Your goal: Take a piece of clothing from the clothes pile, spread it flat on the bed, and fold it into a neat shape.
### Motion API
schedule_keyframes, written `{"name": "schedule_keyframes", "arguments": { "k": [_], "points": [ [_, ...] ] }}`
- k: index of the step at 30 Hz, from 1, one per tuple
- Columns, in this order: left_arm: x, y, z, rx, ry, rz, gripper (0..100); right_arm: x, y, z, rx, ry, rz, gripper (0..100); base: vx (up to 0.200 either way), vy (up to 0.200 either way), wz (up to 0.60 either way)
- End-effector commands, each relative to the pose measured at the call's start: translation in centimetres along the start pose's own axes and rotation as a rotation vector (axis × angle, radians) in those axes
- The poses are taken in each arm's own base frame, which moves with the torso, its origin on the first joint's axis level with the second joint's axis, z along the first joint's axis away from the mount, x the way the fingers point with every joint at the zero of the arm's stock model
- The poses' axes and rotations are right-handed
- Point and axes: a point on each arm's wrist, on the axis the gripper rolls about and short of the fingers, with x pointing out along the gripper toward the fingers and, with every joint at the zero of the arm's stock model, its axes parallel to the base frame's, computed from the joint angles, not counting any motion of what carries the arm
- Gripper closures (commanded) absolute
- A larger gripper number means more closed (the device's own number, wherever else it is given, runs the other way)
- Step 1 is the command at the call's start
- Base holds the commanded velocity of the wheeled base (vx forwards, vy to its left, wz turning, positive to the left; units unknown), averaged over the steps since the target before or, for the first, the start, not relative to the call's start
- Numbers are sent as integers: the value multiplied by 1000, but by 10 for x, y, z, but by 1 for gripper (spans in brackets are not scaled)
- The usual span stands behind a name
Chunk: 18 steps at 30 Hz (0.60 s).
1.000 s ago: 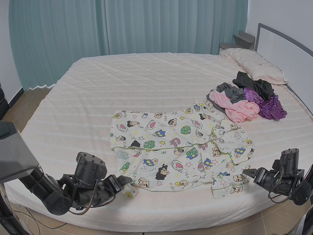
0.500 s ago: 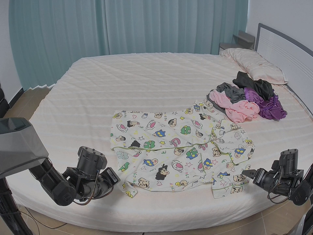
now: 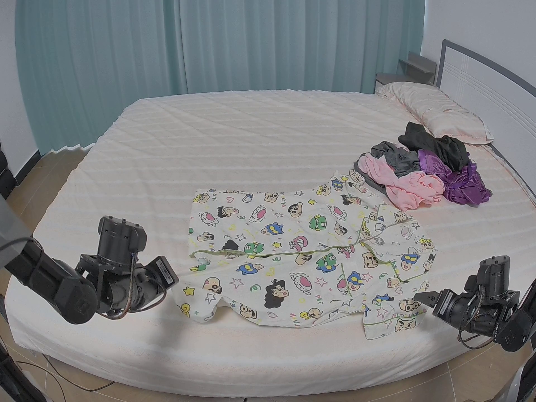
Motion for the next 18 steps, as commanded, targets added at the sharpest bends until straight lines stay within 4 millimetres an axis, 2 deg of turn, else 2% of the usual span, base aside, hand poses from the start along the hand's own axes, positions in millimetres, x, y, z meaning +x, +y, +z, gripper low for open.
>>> {"name": "schedule_keyframes", "arguments": {
  "k": [1,9,16,17,18],
  "points": [
    [-6,-4,26,2,-70,-12,100,0,-1,-1,-1,6,-5,0,0,0,0],
    [-6,11,39,97,-96,43,100,0,-1,-1,1,7,-7,0,0,0,0],
    [-3,16,41,116,-93,64,100,0,-2,-2,-1,10,-10,0,0,0,0],
    [-1,17,40,118,-88,67,0,-1,-2,-2,-2,9,-9,0,0,0,0],
    [1,17,40,118,-86,69,0,-1,-2,-2,-4,9,-9,0,0,0,0]
  ]
}}
